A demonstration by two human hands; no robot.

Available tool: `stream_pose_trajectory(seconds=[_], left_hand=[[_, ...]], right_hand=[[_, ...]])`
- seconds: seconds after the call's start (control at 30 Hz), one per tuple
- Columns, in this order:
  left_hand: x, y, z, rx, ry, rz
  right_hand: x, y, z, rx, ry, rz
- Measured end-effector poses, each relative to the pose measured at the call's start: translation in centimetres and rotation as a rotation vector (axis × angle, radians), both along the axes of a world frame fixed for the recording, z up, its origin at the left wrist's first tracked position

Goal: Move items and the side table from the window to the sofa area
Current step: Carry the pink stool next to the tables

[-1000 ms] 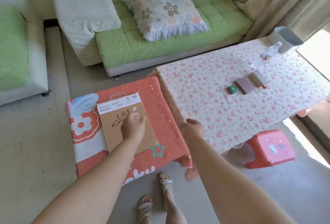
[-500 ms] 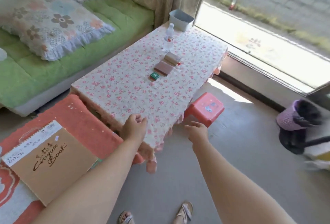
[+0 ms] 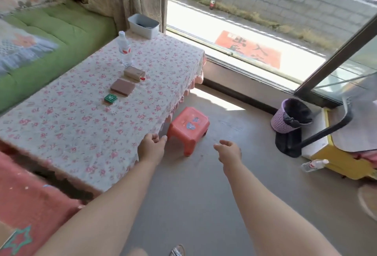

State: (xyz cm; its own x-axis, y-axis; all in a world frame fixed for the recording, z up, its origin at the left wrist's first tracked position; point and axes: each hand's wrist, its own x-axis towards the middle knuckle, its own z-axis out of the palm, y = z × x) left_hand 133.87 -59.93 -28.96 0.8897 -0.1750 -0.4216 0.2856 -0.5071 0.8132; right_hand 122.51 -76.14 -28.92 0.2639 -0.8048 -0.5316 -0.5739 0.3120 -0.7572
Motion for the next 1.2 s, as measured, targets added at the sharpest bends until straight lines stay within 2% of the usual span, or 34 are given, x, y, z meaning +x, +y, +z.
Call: stream_pose_trajectory(seconds=[0.23, 0.53, 0.83, 1.0, 1.2], left_hand=[[0.9, -7.4, -0.5, 0.017, -0.004, -0.037], [9.0, -16.8, -2.3, 0.037, 0.012, 0.0], [18.0, -24.2, -2.8, 0.073, 0.082, 0.08], [19.6, -26.1, -3.9, 0.078, 0.125, 0.117], [21.3, -28.3, -5.2, 0.132, 0.131, 0.247]], right_hand=[[0.1, -7.5, -0.2, 0.013, -0.014, -0.005], [9.2, -16.8, -2.1, 0.045, 0.008, 0.105], [18.7, -25.5, -2.1, 0.014, 0.147, 0.281], [21.7, -28.4, -3.4, 0.042, 0.195, 0.349], [27.2, -32.4, -6.3, 0.072, 0.229, 0.558]])
